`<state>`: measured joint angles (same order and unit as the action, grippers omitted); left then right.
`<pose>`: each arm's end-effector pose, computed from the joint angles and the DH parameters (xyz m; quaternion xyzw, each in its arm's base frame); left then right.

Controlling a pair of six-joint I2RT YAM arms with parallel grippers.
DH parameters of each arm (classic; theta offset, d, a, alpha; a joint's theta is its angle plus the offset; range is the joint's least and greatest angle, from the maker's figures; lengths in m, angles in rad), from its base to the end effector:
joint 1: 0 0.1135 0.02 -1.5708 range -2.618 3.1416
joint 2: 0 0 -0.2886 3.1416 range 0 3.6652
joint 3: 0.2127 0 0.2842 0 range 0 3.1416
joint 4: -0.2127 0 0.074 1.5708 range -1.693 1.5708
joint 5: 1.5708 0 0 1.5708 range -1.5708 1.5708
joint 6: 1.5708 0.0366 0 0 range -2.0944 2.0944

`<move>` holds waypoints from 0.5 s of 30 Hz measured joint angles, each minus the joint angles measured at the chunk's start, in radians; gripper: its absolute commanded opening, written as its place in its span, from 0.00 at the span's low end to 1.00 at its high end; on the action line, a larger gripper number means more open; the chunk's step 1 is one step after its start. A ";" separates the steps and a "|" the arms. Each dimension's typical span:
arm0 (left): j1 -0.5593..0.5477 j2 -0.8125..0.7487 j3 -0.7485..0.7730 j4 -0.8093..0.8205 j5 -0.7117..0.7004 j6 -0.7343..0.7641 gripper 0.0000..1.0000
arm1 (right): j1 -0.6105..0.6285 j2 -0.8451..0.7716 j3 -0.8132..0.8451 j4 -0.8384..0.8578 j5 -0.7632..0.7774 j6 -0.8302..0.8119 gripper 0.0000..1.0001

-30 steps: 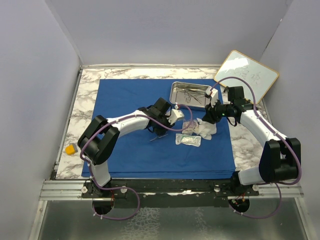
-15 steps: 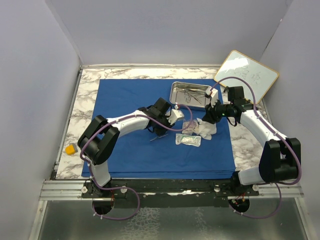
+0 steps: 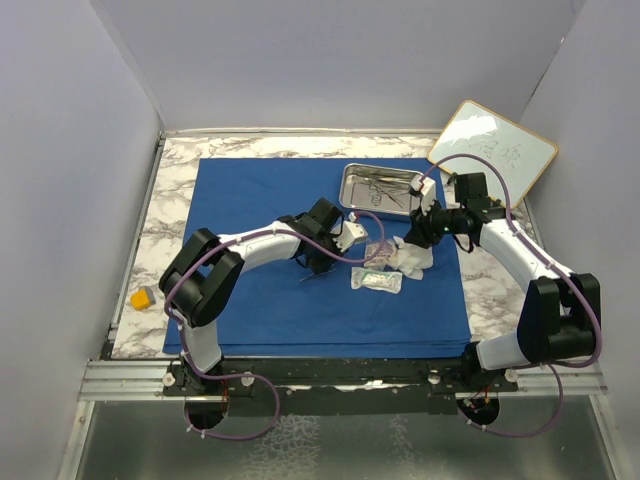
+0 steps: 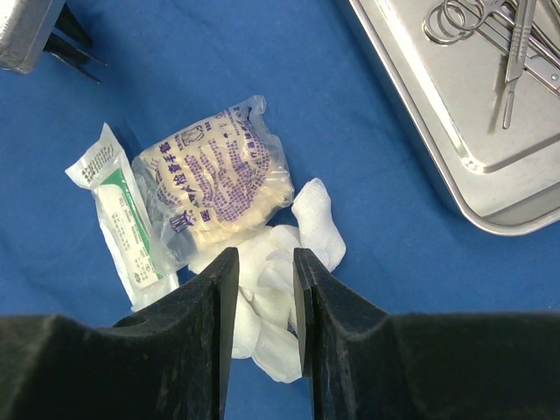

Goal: Open and lay out the surgical kit
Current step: Adjust the medical item in the surgical kit.

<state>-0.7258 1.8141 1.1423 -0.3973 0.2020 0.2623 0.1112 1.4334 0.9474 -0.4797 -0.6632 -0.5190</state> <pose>0.2922 -0.2691 0.1713 0.4791 0.8366 -0.1518 0.2179 0.3082 0.0571 0.2381 -0.3719 0.8281 0.2473 0.3388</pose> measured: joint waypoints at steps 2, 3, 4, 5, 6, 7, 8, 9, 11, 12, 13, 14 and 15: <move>0.000 0.000 0.000 0.000 0.001 -0.006 0.10 | 0.000 0.000 0.000 0.000 0.000 0.000 0.32; 0.000 0.000 0.000 0.000 0.003 -0.010 0.08 | 0.000 0.000 0.000 0.000 0.000 0.000 0.32; 0.000 0.000 0.000 0.000 0.003 -0.015 0.06 | 0.000 0.000 0.000 0.000 0.000 0.000 0.32; 0.000 0.000 0.000 0.000 0.003 -0.021 0.04 | 0.000 0.000 0.000 0.000 0.000 0.000 0.32; 0.000 0.000 0.000 -0.001 0.003 -0.026 0.01 | 0.000 0.000 0.000 0.000 0.000 0.000 0.32; 0.000 0.000 0.000 -0.001 0.004 -0.033 0.00 | 0.000 0.000 0.000 0.000 0.000 0.000 0.32; 0.000 0.000 0.001 -0.002 0.004 -0.038 0.00 | 0.000 0.000 0.000 0.000 0.000 0.000 0.32; 0.000 0.000 0.003 -0.006 0.004 -0.044 0.00 | 0.000 0.000 0.000 0.000 0.000 0.000 0.32; 0.000 0.000 0.012 -0.021 0.004 -0.054 0.00 | 0.000 0.000 0.000 0.000 0.001 0.000 0.31; 0.000 0.000 0.018 -0.028 0.004 -0.060 0.00 | 0.000 0.000 0.000 0.000 0.002 0.000 0.31; 0.000 0.000 0.029 -0.041 0.003 -0.068 0.00 | 0.000 0.000 0.000 0.000 0.003 0.000 0.32; 0.000 0.000 0.037 -0.048 0.004 -0.074 0.00 | 0.000 0.000 0.000 0.000 0.004 0.000 0.31; 0.000 0.000 0.049 -0.056 0.003 -0.084 0.00 | 0.000 0.000 0.000 0.000 0.005 0.000 0.31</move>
<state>-0.7254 1.8141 1.1915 -0.4538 0.2054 0.1787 0.1112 1.4334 0.9478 -0.4793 -0.6582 -0.5190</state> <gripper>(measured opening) 0.018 0.317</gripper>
